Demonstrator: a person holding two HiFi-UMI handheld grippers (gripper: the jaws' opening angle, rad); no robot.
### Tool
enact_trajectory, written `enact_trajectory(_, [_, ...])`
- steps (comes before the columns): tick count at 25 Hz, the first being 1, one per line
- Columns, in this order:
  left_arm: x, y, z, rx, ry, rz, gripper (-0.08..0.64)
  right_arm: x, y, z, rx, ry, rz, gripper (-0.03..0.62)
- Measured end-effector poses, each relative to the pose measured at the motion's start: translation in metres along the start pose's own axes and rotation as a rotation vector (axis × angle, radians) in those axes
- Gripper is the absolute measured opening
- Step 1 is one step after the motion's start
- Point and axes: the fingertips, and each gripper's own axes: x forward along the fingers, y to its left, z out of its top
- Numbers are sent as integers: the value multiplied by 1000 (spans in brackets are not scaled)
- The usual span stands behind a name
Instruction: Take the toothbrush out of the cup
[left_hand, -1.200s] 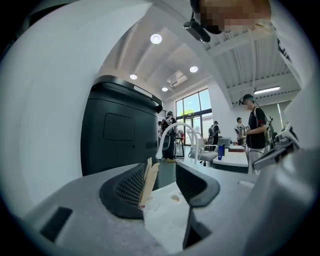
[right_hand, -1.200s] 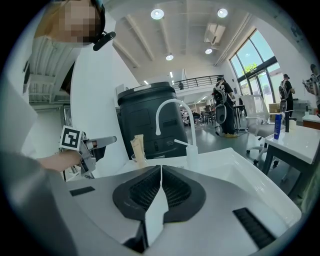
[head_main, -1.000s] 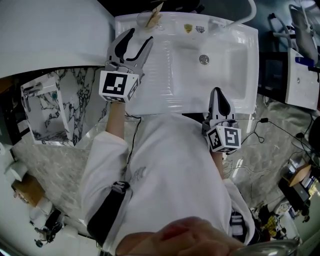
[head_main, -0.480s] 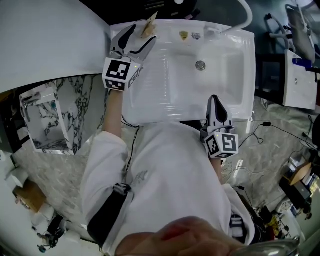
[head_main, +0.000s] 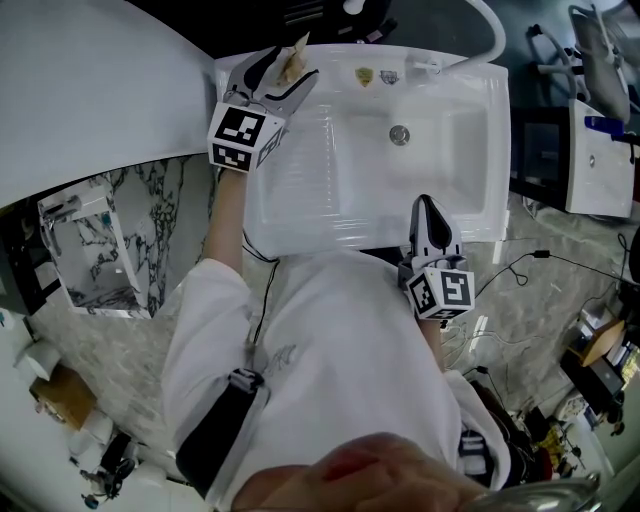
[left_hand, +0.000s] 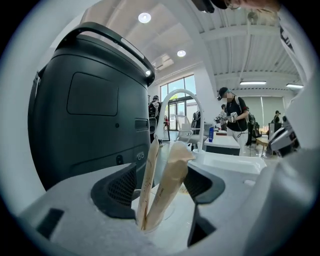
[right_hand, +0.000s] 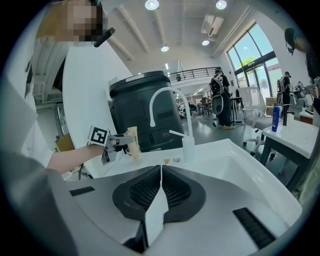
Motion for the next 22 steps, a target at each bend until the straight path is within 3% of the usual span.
enact_trajectory(5, [5, 0, -5, -15, 15, -8, 285, 1, -1, -1, 1, -1, 0, 18])
enact_trajectory(13, [9, -2, -6, -10, 13, -2, 174, 3, -1, -3, 2, 1, 3, 18])
enact_trajectory(22, [8, 7, -2, 8, 15, 58, 72, 0, 0, 0, 1, -2, -1, 18])
